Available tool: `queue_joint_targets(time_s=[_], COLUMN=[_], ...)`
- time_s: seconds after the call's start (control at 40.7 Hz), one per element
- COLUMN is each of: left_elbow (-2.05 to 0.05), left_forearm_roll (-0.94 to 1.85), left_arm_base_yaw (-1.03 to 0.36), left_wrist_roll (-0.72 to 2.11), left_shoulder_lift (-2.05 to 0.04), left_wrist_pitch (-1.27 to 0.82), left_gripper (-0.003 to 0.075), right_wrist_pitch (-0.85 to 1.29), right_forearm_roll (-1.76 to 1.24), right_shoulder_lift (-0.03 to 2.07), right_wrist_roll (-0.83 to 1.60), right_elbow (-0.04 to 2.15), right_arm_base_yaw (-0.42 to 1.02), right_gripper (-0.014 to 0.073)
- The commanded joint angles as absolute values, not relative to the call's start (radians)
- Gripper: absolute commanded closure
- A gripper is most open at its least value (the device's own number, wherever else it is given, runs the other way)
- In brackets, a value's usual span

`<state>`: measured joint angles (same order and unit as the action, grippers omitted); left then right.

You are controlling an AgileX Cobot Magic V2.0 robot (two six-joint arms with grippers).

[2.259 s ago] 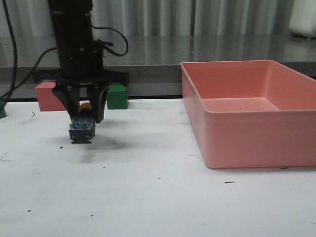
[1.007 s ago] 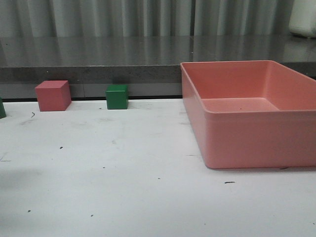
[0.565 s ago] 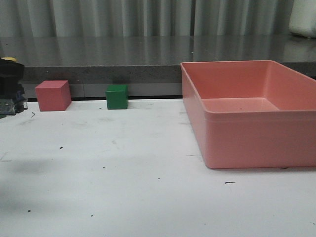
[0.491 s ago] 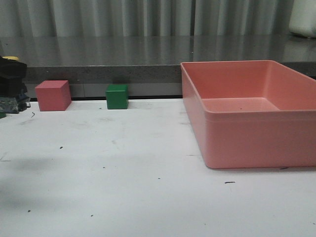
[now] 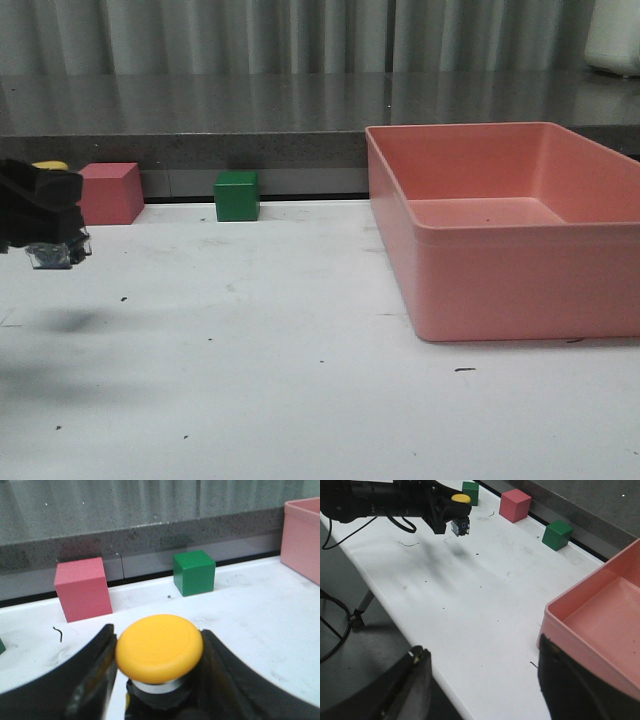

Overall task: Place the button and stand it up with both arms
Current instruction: 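Lift the button and carry it toward the table edge nearest the left arm, then lower the button upright onto the table and open the left gripper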

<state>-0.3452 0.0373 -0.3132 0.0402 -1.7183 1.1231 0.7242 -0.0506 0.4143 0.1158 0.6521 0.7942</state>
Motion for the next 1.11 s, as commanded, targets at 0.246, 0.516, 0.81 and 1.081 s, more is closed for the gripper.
queue_joint_targets(time_s=[0.246,0.516,0.81,1.081], left_elbow=[-0.366,-0.367,-0.367,-0.367], left_forearm_roll=[0.035,0.035,0.035,0.034], left_arm_base_yaw=[-0.32,-0.32,-0.32,-0.32], left_wrist_roll=[0.025,0.025,0.025,0.025], left_shoulder_lift=[-1.793,-1.812,-1.812,-1.812], left_wrist_pitch=[1.365,1.365,1.365,1.365], left_gripper=[0.0532,0.053,0.0399,0.0323], right_wrist_pitch=[0.644,0.644,0.644,0.644], right_forearm_roll=[-0.044,-0.044,-0.044,-0.044], right_shoulder_lift=[0.419,0.419,0.419,0.419], right_wrist_roll=[0.126,0.126,0.126,0.126], right_elbow=[0.677,0.677,0.677,0.677], right_arm_base_yaw=[0.791,0.791,0.791,0.791], right_gripper=[0.0113,0.0113,0.0113,0.0113])
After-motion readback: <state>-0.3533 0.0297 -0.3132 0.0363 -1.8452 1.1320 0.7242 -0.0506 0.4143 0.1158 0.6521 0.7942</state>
